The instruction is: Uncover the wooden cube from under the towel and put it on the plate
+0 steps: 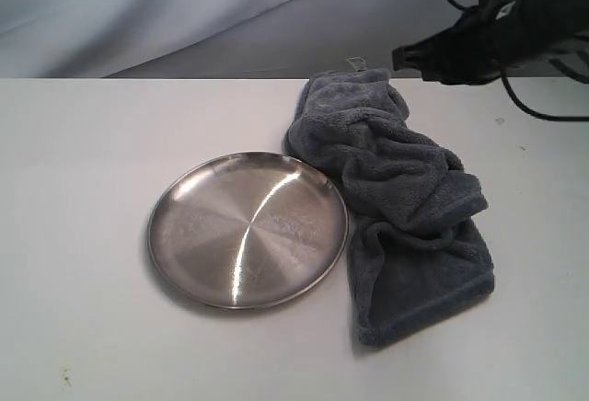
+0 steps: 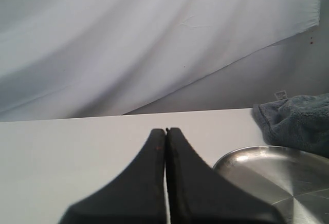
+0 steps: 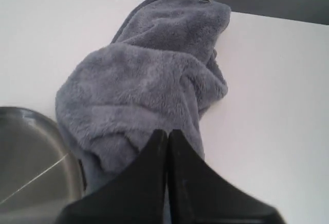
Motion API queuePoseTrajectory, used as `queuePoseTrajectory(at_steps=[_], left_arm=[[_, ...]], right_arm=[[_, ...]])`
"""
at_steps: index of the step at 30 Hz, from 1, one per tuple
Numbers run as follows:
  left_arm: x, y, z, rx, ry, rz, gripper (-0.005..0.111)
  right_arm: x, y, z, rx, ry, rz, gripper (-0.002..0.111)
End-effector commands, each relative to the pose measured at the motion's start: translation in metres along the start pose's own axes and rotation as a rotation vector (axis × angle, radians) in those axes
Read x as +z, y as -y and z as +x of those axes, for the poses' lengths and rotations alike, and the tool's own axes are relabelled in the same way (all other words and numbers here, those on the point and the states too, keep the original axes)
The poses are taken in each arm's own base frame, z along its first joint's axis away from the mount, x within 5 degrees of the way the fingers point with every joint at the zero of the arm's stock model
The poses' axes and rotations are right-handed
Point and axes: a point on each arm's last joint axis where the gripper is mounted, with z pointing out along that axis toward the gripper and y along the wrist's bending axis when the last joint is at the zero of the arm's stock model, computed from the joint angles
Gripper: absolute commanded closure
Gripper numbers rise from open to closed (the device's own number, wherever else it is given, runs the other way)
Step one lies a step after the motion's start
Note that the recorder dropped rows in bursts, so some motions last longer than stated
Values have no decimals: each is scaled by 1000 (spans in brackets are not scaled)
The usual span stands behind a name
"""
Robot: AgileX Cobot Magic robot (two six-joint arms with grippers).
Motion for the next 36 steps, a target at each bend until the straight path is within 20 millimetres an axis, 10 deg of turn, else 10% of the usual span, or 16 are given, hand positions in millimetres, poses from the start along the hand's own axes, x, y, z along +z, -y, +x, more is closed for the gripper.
queuePoseTrajectory(at_steps=[1, 6, 10, 19, 27, 36], left_arm=[[0, 0, 0, -5, 11, -3, 107], [0, 0, 0, -5, 11, -3, 107], [0, 0, 0, -5, 11, -3, 107], [0, 0, 0, -5, 11, -3, 107], [0, 0, 0, -5, 11, -3, 107], [0, 0, 0, -5, 11, -3, 107]], right_arm=[[33, 8, -27, 13, -36, -14, 108], [81, -24, -45, -68, -71, -86, 108], [109, -66, -23, -180, -154, -150, 108], [80, -99, 8, -260, -453, -245, 108], [38, -64, 33, -236, -415, -126, 108], [27, 38, 23, 15, -300, 35, 108]])
